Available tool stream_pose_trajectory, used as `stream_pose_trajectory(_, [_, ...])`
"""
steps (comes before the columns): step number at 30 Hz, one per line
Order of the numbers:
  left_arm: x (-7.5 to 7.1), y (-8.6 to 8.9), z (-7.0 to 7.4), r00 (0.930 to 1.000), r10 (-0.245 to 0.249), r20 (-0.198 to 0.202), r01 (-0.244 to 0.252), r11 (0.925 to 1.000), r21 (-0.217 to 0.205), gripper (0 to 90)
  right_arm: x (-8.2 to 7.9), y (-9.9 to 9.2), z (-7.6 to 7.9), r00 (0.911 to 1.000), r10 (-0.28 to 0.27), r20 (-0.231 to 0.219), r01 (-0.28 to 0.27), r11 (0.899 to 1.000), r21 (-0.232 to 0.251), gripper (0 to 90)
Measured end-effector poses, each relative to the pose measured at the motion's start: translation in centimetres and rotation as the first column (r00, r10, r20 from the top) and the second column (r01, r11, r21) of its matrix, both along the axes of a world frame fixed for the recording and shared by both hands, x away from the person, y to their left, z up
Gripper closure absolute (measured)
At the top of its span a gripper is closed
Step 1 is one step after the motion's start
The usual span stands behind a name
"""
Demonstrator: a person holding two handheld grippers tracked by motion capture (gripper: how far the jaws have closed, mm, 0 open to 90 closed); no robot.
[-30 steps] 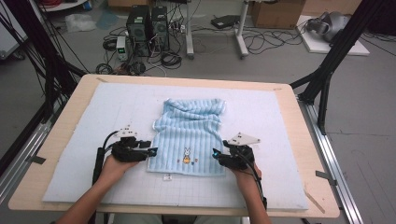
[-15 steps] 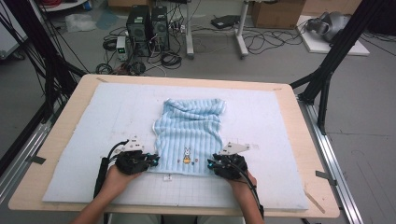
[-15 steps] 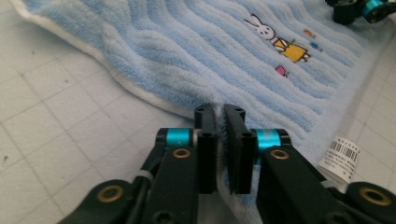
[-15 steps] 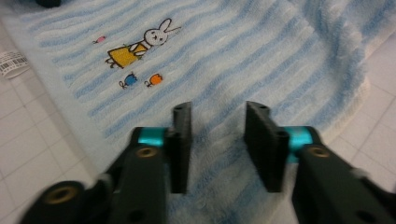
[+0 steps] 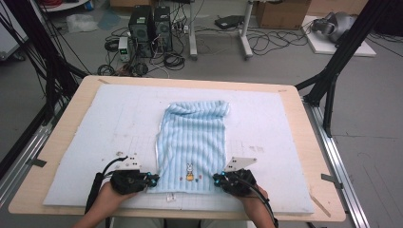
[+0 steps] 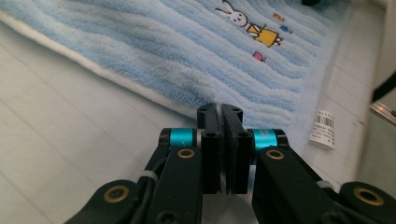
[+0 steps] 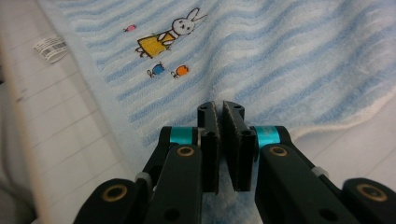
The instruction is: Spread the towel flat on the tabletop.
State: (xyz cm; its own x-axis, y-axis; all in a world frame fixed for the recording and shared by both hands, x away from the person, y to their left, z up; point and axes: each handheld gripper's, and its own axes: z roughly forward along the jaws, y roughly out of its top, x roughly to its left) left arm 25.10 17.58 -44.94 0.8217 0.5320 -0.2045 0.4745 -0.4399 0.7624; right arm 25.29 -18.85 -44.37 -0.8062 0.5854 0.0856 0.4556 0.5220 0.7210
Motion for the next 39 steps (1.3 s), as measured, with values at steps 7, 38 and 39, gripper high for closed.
stream_pose_trajectory(7, [-2.7,0.6,0.4,0.999,-0.044,-0.001,0.044,0.9989,-0.018,79.9,-2.4,-0.5,0.3,0.998,0.061,-0.015,-0.061,0.998,-0.003,77.9])
stream_pose_trajectory(38, [3.2,-2.9,0.0,0.9931,0.075,0.09,-0.079,0.9961,0.039,79.8,2.3,3.8,0.0,0.9974,0.071,-0.012,-0.071,0.997,-0.006,85.5])
stream_pose_trajectory(39, [2.9,-2.9,0.1,0.9942,0.065,0.086,-0.069,0.9967,0.043,83.8,2.0,3.8,0.1,0.9964,0.083,-0.015,-0.083,0.997,-0.005,85.5])
